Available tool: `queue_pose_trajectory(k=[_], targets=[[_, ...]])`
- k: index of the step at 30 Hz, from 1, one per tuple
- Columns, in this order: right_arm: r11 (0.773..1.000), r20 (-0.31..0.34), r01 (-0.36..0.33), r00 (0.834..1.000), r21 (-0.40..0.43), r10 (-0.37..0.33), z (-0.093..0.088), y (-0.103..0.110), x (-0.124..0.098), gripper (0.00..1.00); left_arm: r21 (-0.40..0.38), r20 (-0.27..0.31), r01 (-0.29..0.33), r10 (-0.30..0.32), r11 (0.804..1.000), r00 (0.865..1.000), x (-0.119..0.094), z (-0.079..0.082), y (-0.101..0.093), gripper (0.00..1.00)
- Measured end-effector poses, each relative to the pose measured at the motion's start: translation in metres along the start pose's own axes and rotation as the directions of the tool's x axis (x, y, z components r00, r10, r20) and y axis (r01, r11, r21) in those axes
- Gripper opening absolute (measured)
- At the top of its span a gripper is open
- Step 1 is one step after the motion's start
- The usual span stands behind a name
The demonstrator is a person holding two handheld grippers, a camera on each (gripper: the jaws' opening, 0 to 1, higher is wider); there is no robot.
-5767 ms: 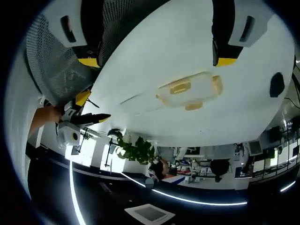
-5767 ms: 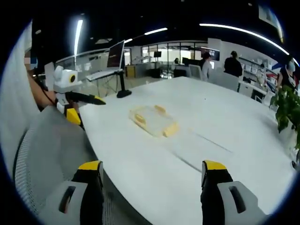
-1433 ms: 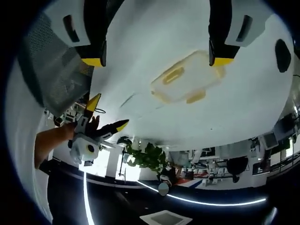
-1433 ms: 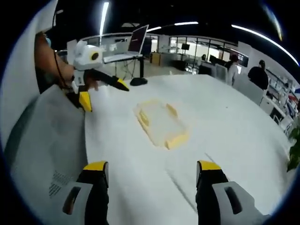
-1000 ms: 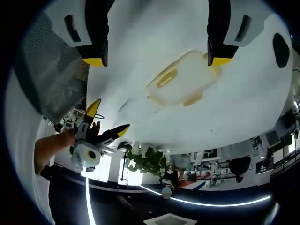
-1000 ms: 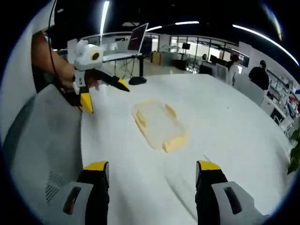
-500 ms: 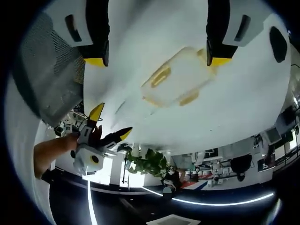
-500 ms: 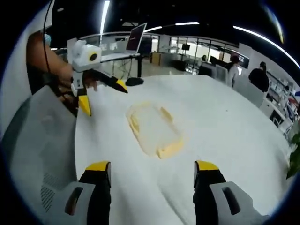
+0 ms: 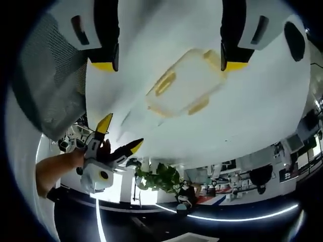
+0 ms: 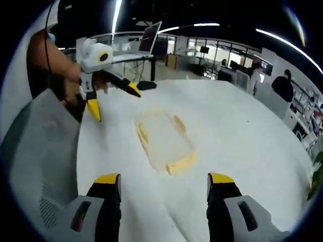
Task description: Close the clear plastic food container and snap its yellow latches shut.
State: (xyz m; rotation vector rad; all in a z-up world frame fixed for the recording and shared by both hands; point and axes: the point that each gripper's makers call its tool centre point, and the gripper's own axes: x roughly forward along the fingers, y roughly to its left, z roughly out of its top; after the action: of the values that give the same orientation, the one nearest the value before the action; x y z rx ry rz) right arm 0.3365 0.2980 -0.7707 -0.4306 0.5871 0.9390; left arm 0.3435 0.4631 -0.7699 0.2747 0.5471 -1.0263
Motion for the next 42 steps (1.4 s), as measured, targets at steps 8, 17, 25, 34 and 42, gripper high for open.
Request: queue_pose_trajectory(k=[8, 17, 25, 34, 42], targets=[[1.000, -0.011, -0.011, 1.000, -0.023, 0.011, 0.004, -0.007, 0.006, 0.69, 0.019, -0.016, 0.013, -0.013, 1.000, 1.000, 0.003, 0.000, 0.005, 0.82], [0.998, -0.025, -0.029, 0.999, -0.056, 0.028, 0.011, -0.013, 0.015, 0.66, 0.044, -0.042, 0.022, -0.020, 0.999, 0.999, 0.007, -0.002, 0.013, 0.80], [0.993, -0.063, -0.070, 0.996, -0.100, 0.064, 0.009, -0.016, 0.024, 0.64, 0.063, -0.062, 0.037, -0.033, 0.997, 0.997, 0.008, -0.003, 0.021, 0.79], [0.982, -0.107, -0.120, 0.989, -0.146, 0.105, 0.008, -0.018, 0.031, 0.61, 0.101, -0.089, 0.072, -0.063, 0.992, 0.994, 0.013, -0.004, 0.023, 0.77], [0.973, -0.136, -0.155, 0.982, -0.173, 0.132, 0.005, -0.020, 0.037, 0.60, 0.146, -0.121, 0.094, -0.077, 0.985, 0.990, 0.015, -0.008, 0.027, 0.77]])
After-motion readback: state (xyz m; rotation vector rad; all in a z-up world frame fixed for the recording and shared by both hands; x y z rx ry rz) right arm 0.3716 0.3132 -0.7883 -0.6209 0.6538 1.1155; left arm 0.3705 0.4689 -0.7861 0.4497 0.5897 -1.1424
